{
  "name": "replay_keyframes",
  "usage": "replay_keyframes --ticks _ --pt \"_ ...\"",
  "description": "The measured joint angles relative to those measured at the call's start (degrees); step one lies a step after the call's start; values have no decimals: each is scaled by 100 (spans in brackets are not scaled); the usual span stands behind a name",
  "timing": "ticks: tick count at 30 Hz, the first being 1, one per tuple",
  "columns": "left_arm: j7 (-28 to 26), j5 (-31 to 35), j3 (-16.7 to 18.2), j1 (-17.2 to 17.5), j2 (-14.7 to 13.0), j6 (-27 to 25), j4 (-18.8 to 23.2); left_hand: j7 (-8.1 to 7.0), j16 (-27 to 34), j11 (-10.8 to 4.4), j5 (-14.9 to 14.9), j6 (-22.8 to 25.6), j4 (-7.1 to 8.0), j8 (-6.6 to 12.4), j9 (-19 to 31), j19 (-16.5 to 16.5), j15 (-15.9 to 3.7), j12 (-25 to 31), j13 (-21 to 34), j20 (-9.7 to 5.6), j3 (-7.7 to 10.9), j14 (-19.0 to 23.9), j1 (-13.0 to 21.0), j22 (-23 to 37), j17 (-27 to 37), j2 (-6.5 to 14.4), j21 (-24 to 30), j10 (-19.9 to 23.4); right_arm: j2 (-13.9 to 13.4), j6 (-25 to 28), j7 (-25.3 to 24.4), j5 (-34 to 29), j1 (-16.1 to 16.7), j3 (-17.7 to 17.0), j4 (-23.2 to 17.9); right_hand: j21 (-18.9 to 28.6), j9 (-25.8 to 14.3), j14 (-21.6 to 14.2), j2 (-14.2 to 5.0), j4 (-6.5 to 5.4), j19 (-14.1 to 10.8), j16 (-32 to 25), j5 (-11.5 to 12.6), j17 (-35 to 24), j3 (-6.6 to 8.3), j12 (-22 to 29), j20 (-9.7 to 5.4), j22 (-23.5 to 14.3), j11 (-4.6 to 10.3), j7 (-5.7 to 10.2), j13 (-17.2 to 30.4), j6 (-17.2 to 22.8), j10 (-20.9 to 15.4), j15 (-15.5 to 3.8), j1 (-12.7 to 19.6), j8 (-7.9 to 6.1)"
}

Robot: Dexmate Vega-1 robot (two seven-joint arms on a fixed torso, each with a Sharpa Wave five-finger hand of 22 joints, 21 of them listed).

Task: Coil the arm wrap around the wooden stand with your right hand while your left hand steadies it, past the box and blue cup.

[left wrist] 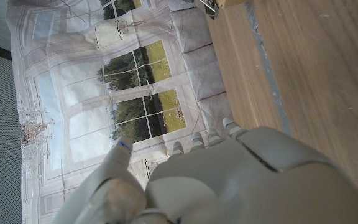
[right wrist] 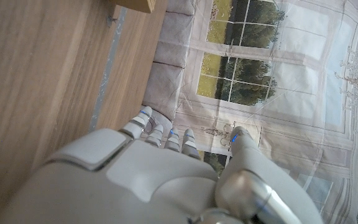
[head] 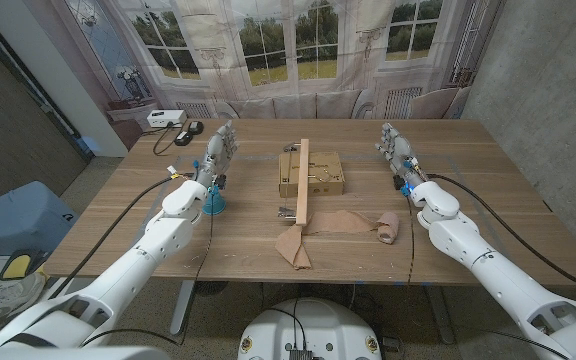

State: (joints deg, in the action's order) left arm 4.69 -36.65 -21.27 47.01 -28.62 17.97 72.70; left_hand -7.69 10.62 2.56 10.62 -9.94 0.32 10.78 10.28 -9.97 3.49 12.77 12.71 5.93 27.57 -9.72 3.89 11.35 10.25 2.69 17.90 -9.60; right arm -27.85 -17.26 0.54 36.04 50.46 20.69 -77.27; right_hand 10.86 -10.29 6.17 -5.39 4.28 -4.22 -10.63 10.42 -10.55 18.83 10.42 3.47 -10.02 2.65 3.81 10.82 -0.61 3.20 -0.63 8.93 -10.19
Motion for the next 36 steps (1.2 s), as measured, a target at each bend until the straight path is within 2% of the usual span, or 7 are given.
replay_keyframes --ticks 12,22,25,26,32,33,36 --pt "-335 878 -126 -177 13 38 -25 -61 88 -56 39 0 -221 110 -16 2 -39 183 -99 -1 -51 -22 174 -16 -13 -148 147 -12 39 -291 -177 -231 398 -343 -346 38 0 0 -1 0 -39 -40 0 1 0 62 22 1 -41 -22 0 22 -45 0 -1 -21" --pt "-857 2079 -456 -350 -186 -168 399 -60 88 -156 39 1 -397 153 -16 166 -97 229 -126 -83 -18 -11 385 -43 -40 -129 207 -27 -125 -458 -237 -254 1006 -711 -879 38 1 -45 -1 0 -66 -62 0 1 0 84 50 1 -131 -43 -1 83 -139 44 -2 -45" --pt "-897 2254 -456 -350 -186 -188 399 -60 88 -156 39 1 -444 153 -16 233 -97 229 -126 -103 -17 -11 406 -43 -40 -108 246 -27 -161 -458 -237 -254 1189 -794 -1010 38 1 -67 -1 0 -70 -62 0 16 0 84 53 1 -141 -43 -1 83 -211 40 -2 -45" --pt "-907 2310 -658 -524 -263 -196 521 -60 88 -156 39 1 -444 153 -15 232 -97 229 -126 -101 -17 -11 407 -43 -40 -107 246 -27 -170 -585 -395 -254 1242 -819 -1049 38 1 -85 -1 0 -70 -62 0 16 0 84 53 1 -141 -43 -1 83 -211 22 -2 -45" --pt "-925 2719 -658 -524 -263 -305 521 -60 87 -156 39 1 -503 153 -15 270 -96 229 -125 -123 -7 -10 448 -43 -39 -147 246 -28 -203 -585 -395 -254 1560 -955 -1254 38 1 -85 -1 0 -70 -62 0 16 0 84 53 2 -141 -43 -1 83 -210 21 -2 -45" --pt "-924 2763 -896 -738 -400 -326 694 -60 88 -160 38 1 -515 153 -15 270 -96 229 -125 -123 5 -10 460 -43 -40 -160 246 -24 -203 -770 -541 -251 1586 -964 -1270 38 1 -85 -1 -1 -70 -62 0 16 0 84 53 2 -141 -40 -1 86 -210 21 -2 -45" --pt "-909 2952 -985 -812 -492 -441 834 -39 87 -206 38 23 -556 128 -15 270 -95 228 -125 -123 -16 -10 512 -43 -39 -152 246 -39 -203 -853 -579 -251 1681 -995 -1315 38 1 -107 -1 0 -70 -62 0 13 0 84 53 2 -133 -12 -2 114 -218 43 -2 -45"
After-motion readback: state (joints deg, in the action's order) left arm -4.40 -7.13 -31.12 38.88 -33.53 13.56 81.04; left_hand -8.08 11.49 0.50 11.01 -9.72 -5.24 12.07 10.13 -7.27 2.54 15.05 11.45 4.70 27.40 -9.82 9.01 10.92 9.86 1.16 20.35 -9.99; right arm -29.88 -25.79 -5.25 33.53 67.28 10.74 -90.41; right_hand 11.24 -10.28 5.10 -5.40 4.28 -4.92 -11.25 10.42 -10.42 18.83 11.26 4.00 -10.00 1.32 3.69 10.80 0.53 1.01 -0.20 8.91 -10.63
